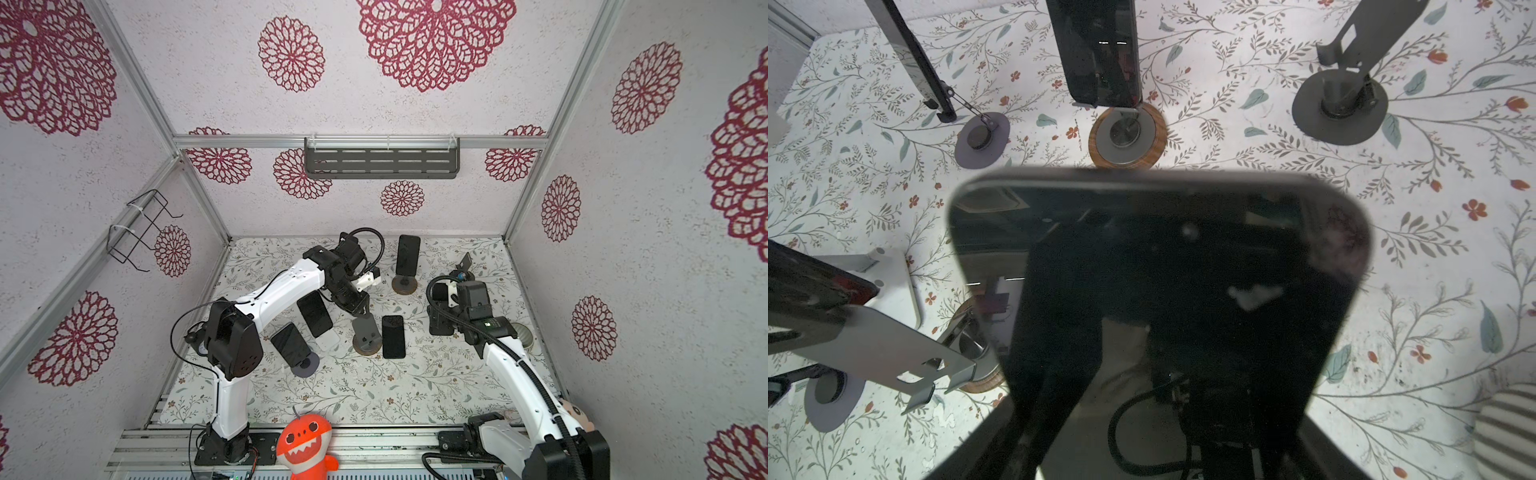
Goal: Remove the phone from the phone stand
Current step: 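Carry the held black phone toward the flat phones while the left arm withdraws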
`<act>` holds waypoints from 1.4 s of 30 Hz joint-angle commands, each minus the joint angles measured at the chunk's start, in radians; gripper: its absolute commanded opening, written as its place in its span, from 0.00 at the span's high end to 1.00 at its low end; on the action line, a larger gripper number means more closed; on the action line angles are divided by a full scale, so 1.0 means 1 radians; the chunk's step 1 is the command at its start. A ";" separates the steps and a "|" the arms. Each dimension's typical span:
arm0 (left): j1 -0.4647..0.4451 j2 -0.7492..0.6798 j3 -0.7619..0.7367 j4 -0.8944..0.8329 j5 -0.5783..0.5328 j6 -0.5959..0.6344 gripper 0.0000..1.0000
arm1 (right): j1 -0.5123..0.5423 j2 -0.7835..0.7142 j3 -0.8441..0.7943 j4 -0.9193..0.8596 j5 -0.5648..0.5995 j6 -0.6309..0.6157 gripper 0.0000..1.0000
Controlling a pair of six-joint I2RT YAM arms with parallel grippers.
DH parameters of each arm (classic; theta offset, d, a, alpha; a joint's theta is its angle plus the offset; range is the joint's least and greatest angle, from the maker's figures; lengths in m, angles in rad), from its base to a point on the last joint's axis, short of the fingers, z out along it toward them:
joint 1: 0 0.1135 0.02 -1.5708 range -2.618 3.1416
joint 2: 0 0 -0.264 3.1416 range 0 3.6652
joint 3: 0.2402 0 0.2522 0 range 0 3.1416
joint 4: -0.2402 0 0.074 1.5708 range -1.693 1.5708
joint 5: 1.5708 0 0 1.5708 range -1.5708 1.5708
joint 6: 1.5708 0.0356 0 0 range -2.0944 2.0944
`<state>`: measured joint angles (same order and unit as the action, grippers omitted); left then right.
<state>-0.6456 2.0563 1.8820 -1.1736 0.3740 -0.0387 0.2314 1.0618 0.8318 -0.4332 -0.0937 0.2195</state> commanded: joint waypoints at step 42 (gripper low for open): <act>0.354 -0.083 0.505 -0.168 0.290 -0.005 1.00 | -0.015 -0.020 -0.017 0.049 -0.017 0.005 0.50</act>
<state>-0.3744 2.0384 2.3432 -1.2976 0.5983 -0.0528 0.2222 1.0618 0.8108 -0.4263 -0.1062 0.2123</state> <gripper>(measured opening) 0.049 0.749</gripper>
